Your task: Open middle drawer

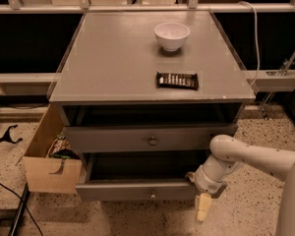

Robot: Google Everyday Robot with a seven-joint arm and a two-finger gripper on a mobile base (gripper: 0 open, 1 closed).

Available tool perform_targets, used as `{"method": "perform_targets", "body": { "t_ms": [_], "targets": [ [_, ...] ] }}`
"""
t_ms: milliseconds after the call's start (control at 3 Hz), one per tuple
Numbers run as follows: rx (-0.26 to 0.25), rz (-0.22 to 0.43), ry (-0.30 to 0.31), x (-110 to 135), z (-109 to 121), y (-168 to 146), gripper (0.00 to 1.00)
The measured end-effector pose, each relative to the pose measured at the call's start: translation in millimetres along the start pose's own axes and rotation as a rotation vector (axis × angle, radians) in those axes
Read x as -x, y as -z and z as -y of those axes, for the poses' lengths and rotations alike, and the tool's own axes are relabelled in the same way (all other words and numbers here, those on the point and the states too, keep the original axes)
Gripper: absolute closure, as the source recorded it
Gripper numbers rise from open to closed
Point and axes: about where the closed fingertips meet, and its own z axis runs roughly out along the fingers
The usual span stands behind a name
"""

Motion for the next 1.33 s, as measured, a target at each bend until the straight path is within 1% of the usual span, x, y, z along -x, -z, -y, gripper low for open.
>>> {"method": "perform_targets", "body": {
  "t_ms": [333, 667, 1000, 1333],
  "targets": [
    [0.039, 0.005, 0.006, -1, -15, 0, 0.0],
    [0.071, 0.002, 0.0, -8, -28, 5, 0.0],
    [0.111, -0.027, -0.024, -21, -43, 11, 0.0],
    [0.112, -0.029, -0.025, -22, -44, 11, 0.0]
  ]
}}
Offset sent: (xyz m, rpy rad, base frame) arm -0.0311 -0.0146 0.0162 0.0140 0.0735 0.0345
